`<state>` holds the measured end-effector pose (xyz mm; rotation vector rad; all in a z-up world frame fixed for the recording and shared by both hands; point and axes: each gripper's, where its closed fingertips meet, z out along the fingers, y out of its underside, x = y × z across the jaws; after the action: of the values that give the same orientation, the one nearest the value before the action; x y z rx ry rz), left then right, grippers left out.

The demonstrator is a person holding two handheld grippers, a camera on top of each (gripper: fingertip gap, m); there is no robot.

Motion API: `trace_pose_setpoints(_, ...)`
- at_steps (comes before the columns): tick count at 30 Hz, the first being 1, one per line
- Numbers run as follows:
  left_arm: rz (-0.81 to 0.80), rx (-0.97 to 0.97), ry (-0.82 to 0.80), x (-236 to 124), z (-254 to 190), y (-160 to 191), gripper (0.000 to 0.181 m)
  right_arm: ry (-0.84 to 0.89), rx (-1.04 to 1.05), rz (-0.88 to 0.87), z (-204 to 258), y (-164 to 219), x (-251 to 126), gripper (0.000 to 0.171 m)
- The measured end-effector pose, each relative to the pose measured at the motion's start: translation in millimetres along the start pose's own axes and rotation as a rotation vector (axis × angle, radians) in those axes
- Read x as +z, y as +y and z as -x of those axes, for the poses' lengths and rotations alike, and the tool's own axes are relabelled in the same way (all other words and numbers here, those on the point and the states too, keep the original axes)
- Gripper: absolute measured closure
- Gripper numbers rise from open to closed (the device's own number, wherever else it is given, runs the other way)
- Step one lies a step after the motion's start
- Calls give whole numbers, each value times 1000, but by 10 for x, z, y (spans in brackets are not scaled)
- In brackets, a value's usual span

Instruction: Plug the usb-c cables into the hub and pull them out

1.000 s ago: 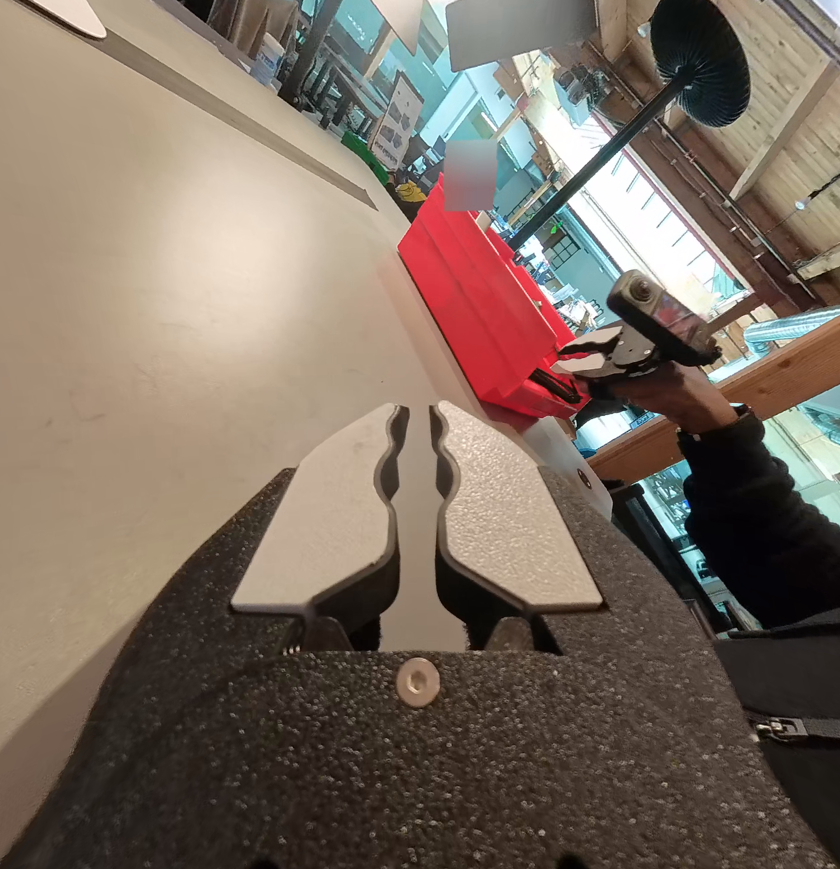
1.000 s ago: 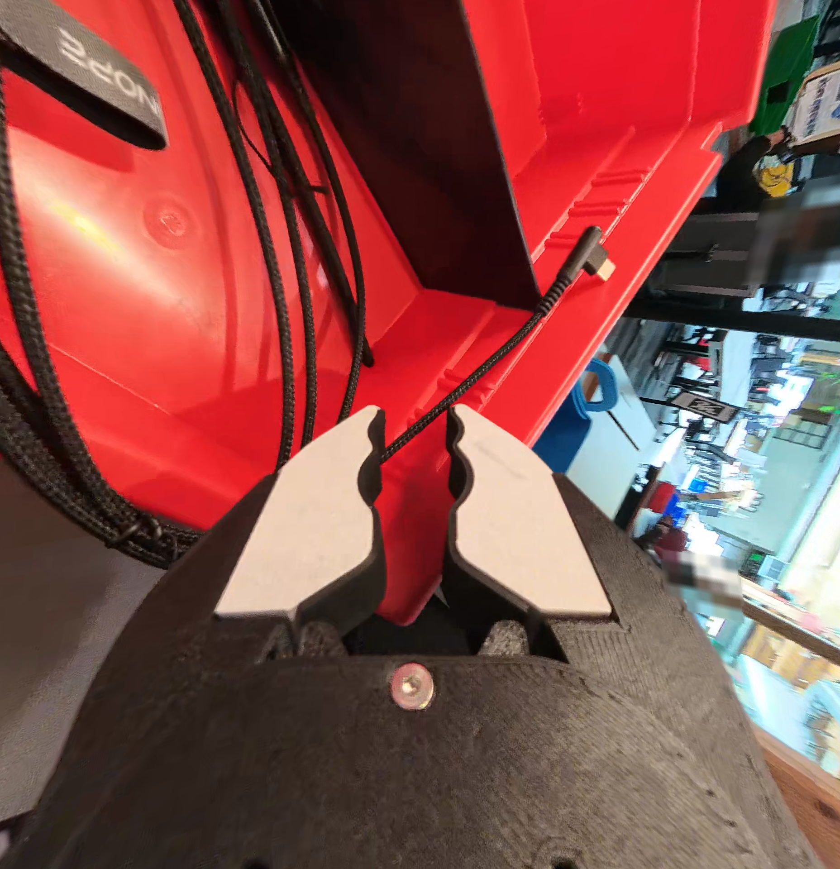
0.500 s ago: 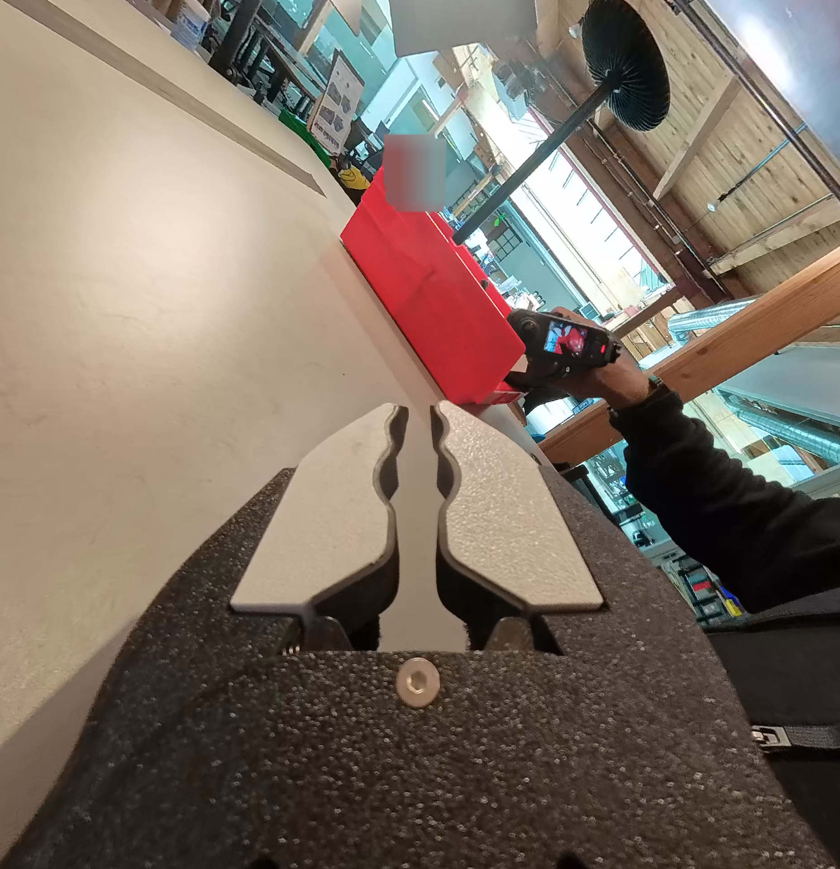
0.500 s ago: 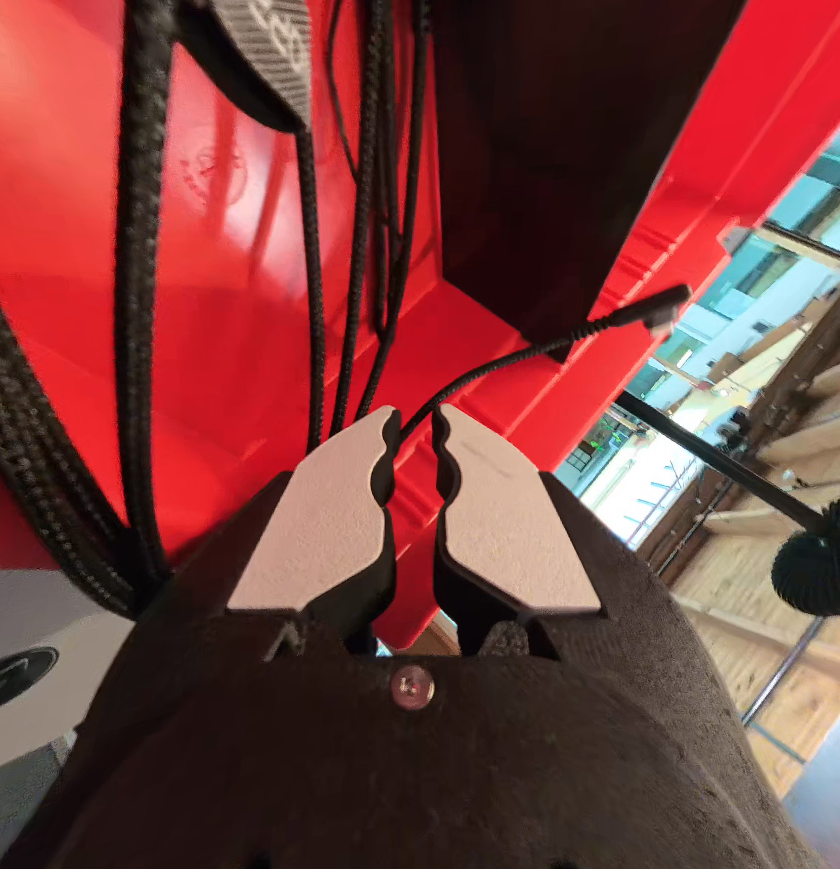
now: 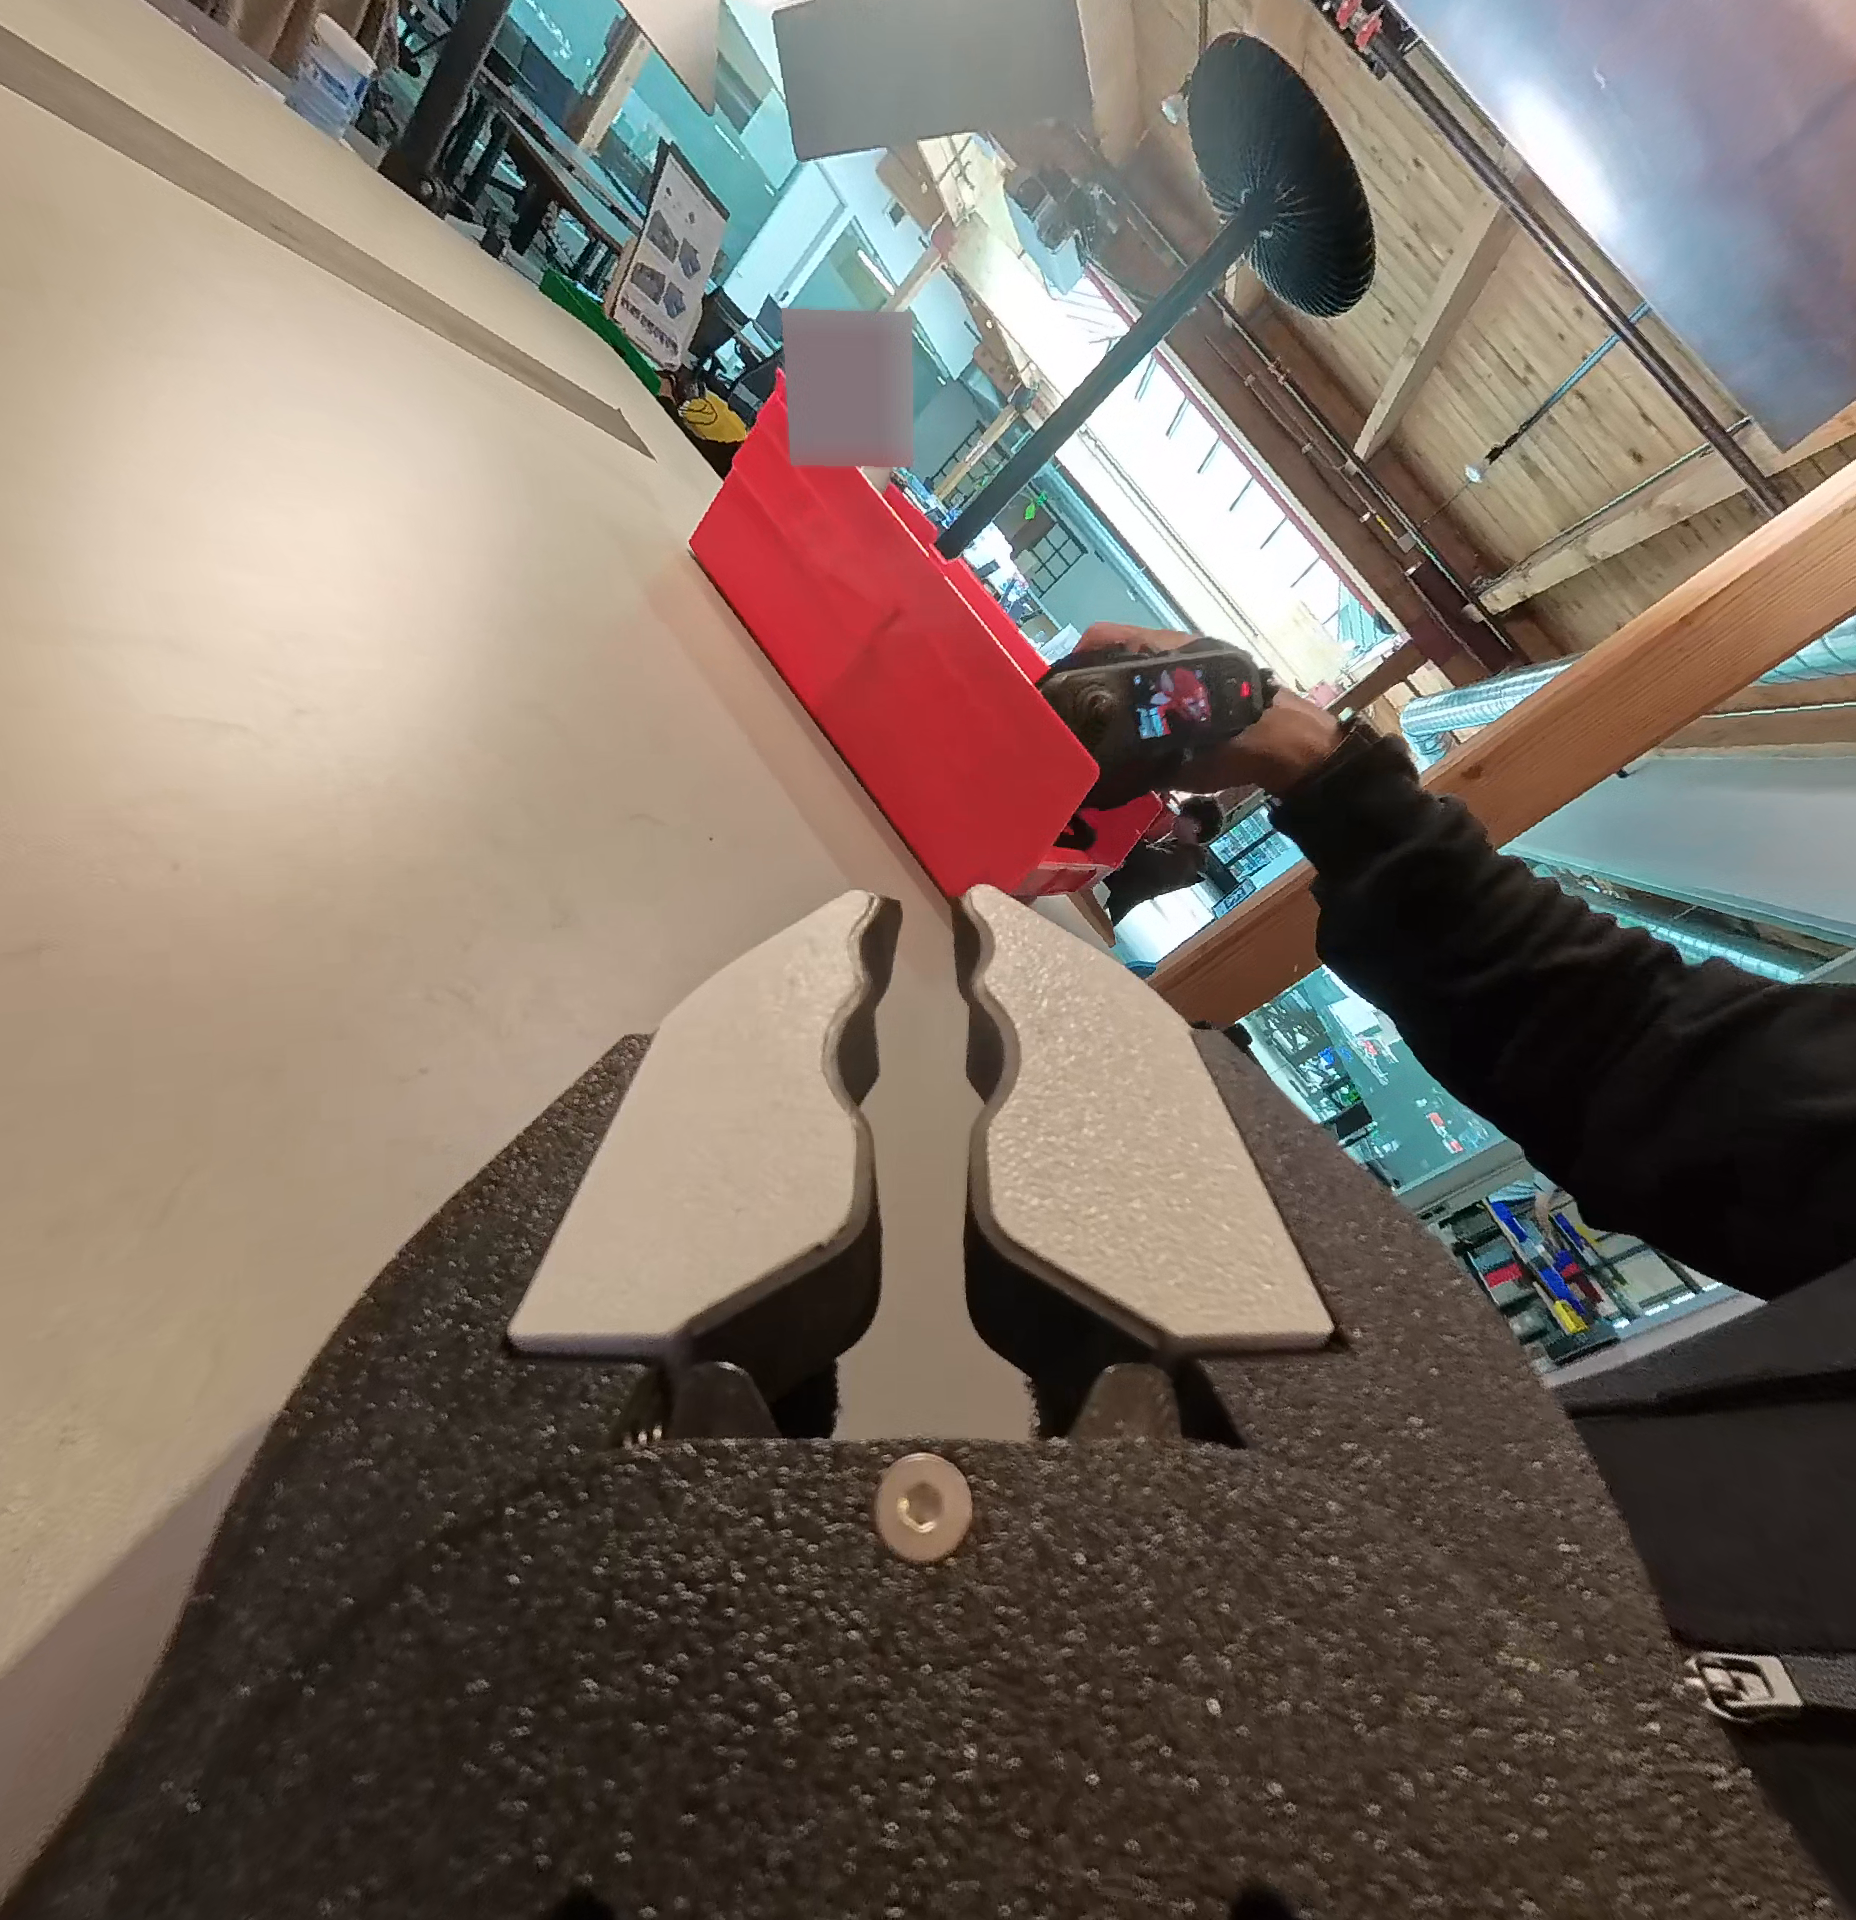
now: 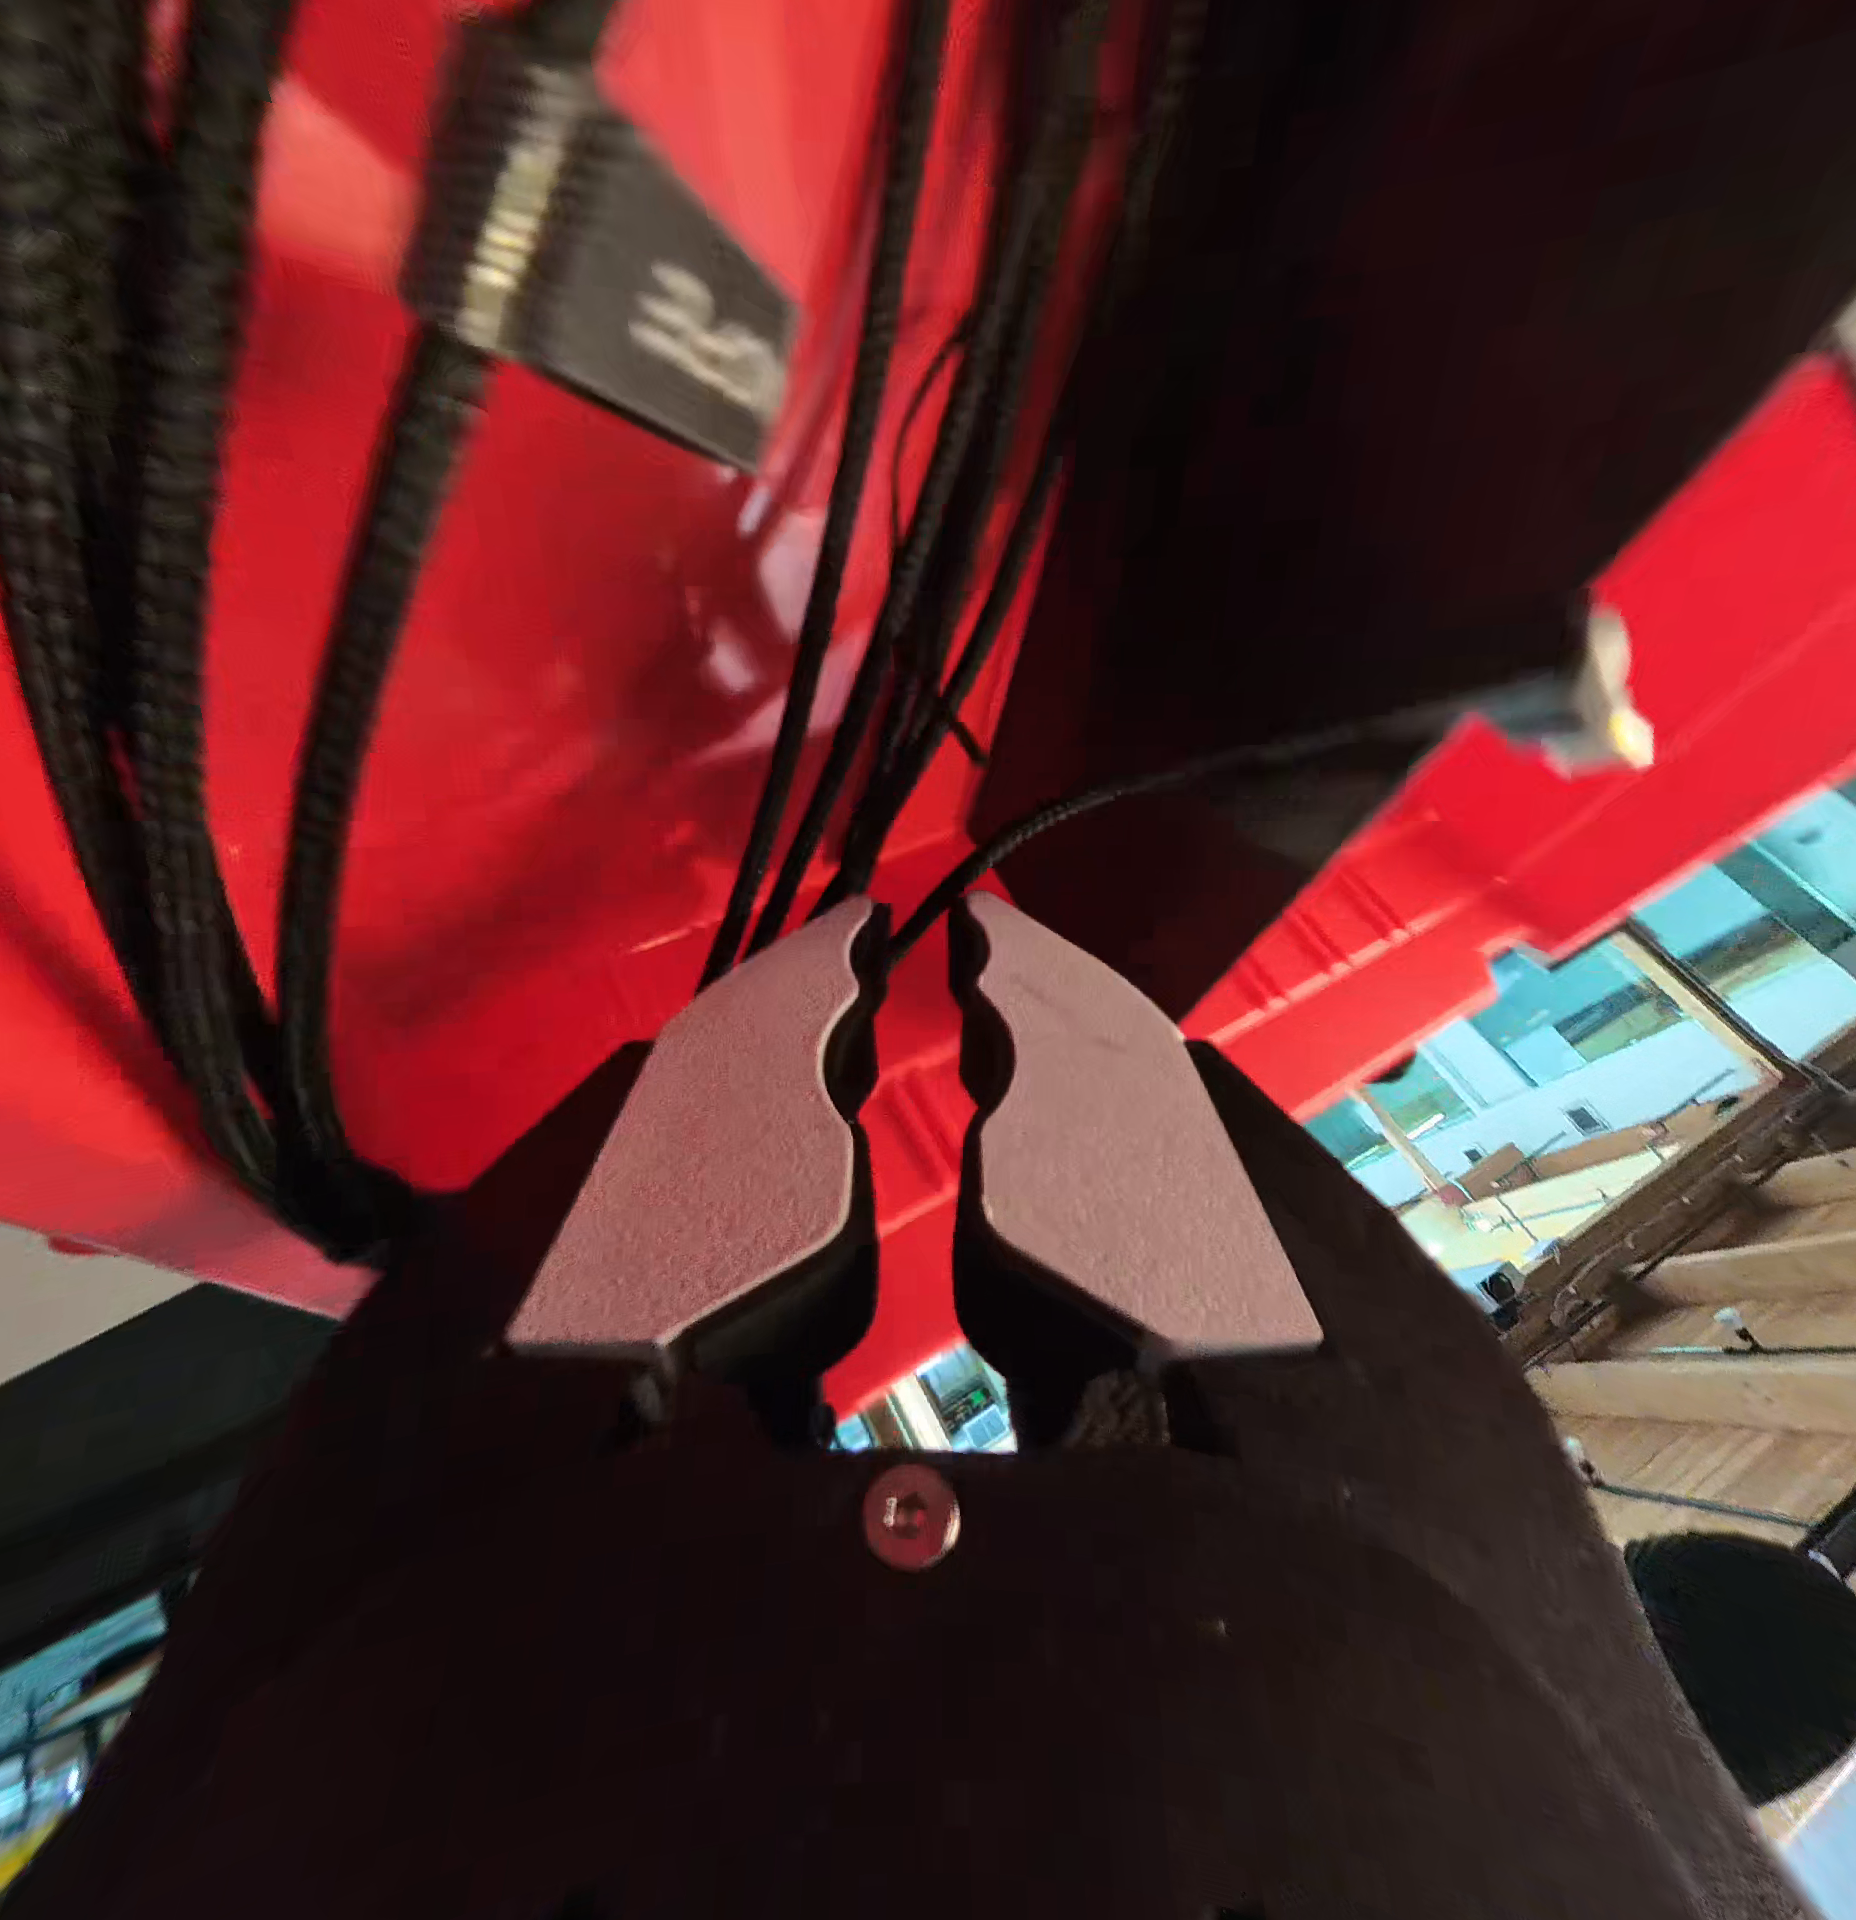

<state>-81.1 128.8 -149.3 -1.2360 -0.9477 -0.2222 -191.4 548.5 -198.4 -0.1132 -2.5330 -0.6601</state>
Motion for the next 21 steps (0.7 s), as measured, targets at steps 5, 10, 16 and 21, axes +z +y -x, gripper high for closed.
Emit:
trace_pose_setpoints(5, -4, -1, -13, -128, -1, 10, 169, 141, 103, -50, -272, 155, -318, 160)
trace_pose_setpoints(10, 1, -5, -16, -230, 12, 5, 168, 219, 258, -150, -341, 181, -682, 163)
trace_pose_setpoints(16, 37, -6, 9, -237, -15, 46, 168, 202, 319, -265, -110, -52, -878, 165)
trace_pose_setpoints(21, 71, 1, 35, -228, -58, 90, 168, 187, 429, -271, -38, -25, -860, 163)
